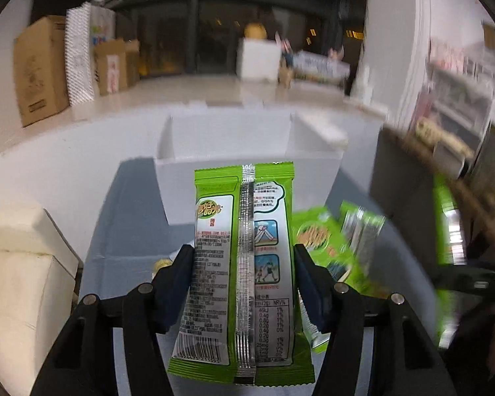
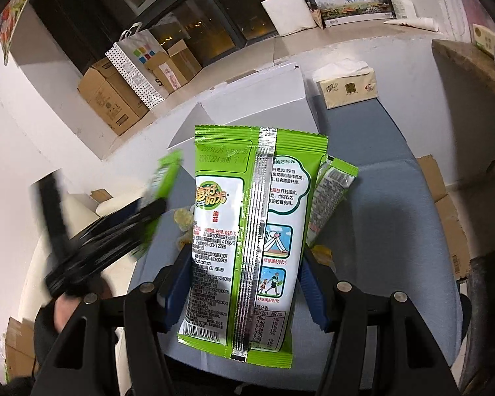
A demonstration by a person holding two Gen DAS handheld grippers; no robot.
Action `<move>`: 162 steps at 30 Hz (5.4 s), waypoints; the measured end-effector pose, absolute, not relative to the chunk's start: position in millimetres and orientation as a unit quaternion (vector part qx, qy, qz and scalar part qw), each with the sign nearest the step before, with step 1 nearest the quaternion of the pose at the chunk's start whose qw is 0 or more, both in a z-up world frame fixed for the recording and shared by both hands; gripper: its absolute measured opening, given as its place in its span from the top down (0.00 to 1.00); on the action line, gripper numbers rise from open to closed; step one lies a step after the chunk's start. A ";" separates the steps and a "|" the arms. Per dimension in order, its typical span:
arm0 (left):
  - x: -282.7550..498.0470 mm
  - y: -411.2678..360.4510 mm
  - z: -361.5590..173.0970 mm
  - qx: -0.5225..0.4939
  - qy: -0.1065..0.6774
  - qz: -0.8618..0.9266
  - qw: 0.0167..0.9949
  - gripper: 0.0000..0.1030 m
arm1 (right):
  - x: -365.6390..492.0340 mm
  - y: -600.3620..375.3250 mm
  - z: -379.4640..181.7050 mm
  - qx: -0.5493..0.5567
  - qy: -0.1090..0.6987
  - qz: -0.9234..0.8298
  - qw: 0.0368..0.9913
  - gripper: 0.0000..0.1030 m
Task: Organize snacks
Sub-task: 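Carry both green packets into the white box and open both grippers, then grasp the green seaweed packet with the right gripper while the left grasps a green packet, then lower both held green packets into the white box and release them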
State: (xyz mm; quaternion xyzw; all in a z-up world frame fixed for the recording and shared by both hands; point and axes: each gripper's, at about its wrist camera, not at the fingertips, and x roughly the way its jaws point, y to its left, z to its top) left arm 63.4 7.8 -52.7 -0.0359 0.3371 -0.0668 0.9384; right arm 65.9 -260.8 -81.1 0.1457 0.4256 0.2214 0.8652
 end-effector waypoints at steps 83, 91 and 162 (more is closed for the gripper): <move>17.7 14.0 -50.1 -0.017 0.293 -0.040 0.955 0.00 | 140.2 -133.0 -154.5 -0.107 0.432 0.131 0.886 0.00; 18.6 23.8 -63.0 -0.029 0.310 -0.033 0.950 0.00 | 136.6 -130.5 -160.3 -0.127 0.435 0.136 0.881 0.31; 306.3 49.3 -23.6 -0.084 0.343 -0.067 0.933 0.32 | 316.8 -175.5 -48.9 0.077 0.368 0.194 0.906 0.28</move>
